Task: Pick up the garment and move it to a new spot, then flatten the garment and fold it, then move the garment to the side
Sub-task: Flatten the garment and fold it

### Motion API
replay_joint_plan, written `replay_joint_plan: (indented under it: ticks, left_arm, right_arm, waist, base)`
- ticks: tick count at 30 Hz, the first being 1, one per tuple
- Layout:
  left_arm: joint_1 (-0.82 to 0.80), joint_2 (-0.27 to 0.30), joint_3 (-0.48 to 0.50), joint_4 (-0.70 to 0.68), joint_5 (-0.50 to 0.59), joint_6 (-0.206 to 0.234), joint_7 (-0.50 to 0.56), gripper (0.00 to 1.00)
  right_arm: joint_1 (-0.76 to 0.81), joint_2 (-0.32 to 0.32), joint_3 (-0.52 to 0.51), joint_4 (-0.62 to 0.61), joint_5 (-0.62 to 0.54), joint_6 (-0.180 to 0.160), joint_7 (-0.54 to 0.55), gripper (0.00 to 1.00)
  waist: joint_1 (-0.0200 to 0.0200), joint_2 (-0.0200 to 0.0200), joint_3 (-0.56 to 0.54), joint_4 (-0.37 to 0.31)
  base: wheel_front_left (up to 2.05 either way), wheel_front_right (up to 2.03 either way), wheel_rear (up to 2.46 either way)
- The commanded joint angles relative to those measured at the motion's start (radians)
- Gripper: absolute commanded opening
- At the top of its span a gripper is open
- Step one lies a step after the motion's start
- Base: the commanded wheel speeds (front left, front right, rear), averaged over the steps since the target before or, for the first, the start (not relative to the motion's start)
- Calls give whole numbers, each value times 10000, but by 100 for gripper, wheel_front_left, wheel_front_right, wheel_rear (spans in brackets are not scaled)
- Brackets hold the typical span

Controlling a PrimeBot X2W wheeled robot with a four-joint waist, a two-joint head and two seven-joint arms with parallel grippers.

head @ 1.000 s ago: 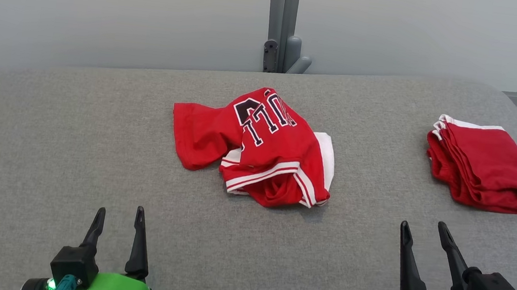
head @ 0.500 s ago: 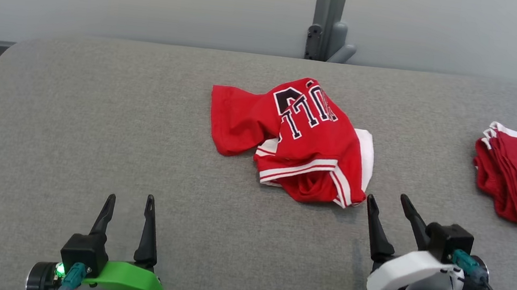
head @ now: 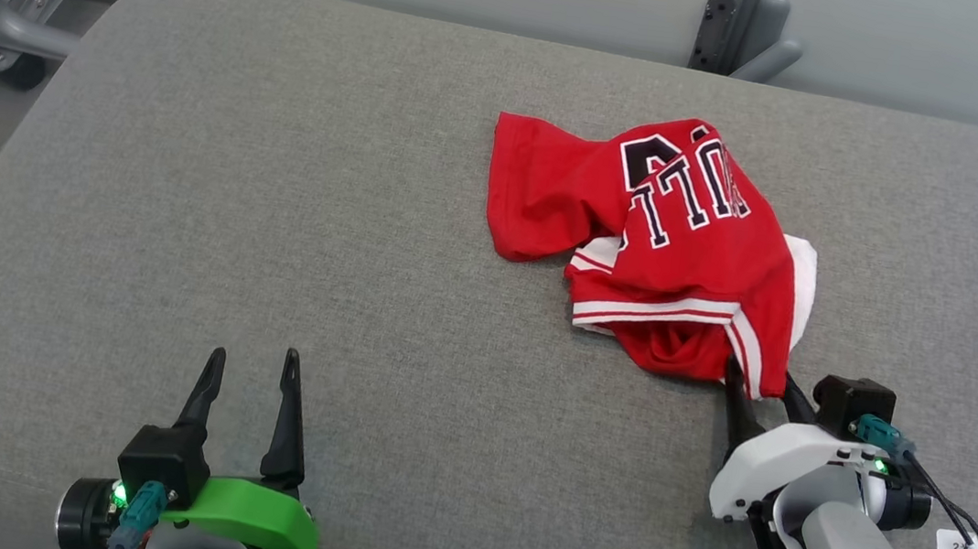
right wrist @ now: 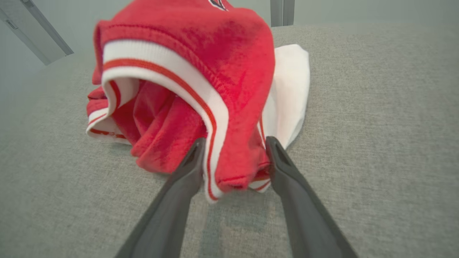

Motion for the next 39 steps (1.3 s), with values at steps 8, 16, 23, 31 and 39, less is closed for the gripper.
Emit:
replay_joint_plan:
  ticks: [8,16,23,31,39]
  left_arm:
    - [-102,5,-133,-76,-190,128,3,100]
    - [-241,6,-440,15,-204,45,3,100]
    - [-574,6,-867,144,-206,-4,3,100]
    - [-688,4,-919,155,-121,73,3,100]
    - [-587,7,-778,43,-56,66,3,100]
  right_arm:
    - [-792,-438,-1012,-216,-1070,-15,-37,0]
    - [-2262,-1706,-1279,-66,-2152,-16,180,0]
    - [-4033,-3046,-1847,1640,-2827,-16,506,45]
    - [-4682,-3106,-1866,2690,-3053,-16,104,100]
    - [-4164,-2664,-1209,1422,-2728,-16,-33,100]
  waist:
    - [0,0,135,76]
    - [0,0,386,201]
    - [0,0,1100,667]
    - [0,0,1296,421]
    - [0,0,992,-355]
  base:
    - [0,0,0]
    - [0,0,0]
    - [0,0,0]
    - [0,0,0]
    - [0,0,0]
